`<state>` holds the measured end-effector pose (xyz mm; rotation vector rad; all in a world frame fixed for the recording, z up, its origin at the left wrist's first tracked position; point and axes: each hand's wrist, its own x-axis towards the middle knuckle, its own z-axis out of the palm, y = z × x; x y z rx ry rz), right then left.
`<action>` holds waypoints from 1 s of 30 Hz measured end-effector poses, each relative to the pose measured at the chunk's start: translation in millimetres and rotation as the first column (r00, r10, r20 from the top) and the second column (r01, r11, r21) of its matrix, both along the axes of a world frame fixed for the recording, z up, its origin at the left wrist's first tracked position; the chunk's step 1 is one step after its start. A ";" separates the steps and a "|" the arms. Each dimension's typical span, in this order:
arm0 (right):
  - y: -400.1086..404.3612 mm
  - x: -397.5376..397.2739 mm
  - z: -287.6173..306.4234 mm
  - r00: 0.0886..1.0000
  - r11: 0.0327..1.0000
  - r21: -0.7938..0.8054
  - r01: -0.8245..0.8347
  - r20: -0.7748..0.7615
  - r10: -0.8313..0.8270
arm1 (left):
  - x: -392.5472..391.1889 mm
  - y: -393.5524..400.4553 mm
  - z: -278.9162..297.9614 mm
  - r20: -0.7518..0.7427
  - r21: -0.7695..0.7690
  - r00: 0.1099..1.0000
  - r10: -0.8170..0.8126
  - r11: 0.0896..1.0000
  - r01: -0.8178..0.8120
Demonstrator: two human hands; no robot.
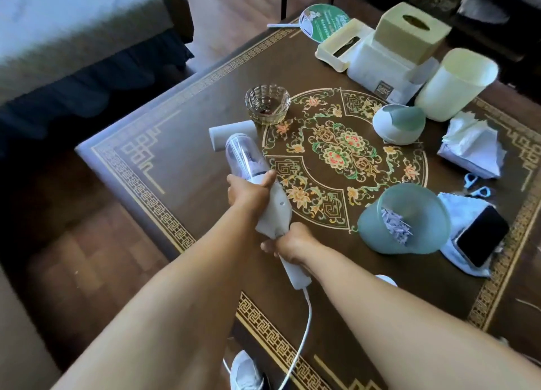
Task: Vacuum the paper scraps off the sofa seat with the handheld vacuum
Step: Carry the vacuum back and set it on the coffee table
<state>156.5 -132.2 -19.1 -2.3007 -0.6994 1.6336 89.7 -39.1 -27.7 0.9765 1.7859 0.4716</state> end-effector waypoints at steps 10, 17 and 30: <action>-21.1 6.2 -24.7 1.000 0.999 -0.041 0.013 -0.004 -0.013 | 3.3 -20.8 -34.1 -0.010 -0.030 1.000 0.009 1.000 -0.010; -22.0 5.0 -29.1 1.000 0.999 -0.047 0.015 -0.002 -0.015 | -0.8 -19.4 -44.1 -0.001 -0.057 1.000 -0.018 0.998 0.018; -19.7 0.1 -22.8 1.000 0.999 -0.051 -0.012 0.022 0.013 | -6.0 -20.9 -43.2 0.008 -0.145 0.993 -0.119 0.982 0.118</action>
